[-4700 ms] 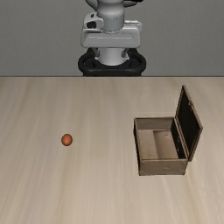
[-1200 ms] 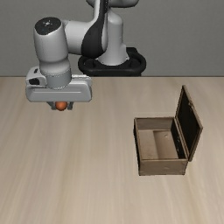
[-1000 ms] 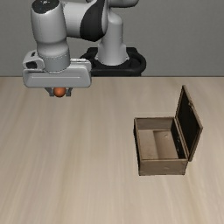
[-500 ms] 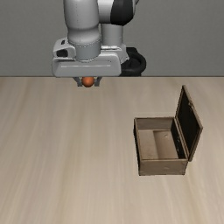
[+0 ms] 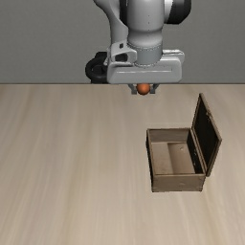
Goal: Pick up the egg and place it in the box
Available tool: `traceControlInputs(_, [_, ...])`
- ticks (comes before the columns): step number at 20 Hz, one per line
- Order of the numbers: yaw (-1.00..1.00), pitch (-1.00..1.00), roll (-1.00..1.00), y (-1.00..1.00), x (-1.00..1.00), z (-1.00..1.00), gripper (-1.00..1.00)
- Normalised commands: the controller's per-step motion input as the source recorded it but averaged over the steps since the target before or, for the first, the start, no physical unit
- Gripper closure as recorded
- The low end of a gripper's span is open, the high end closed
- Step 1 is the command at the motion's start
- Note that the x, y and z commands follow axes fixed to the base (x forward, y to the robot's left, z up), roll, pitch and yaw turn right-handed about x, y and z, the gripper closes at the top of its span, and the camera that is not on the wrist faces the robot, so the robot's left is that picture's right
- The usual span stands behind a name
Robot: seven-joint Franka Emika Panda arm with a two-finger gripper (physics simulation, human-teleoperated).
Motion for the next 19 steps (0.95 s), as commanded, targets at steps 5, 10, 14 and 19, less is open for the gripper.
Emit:
traceControlInputs(5, [0.0,0.0,0.0,1.0,0.0,0.0,1.0])
traceControlInputs(10, [0.0,0.0,0.0,0.4,0.6,0.0,1.0])
traceControlInputs(14, [0.0,0.0,0.0,0.0,0.0,0.0,-1.0])
traceControlInputs(19, [0.0,0.0,0.0,0.0,0.0,0.0,-1.0])
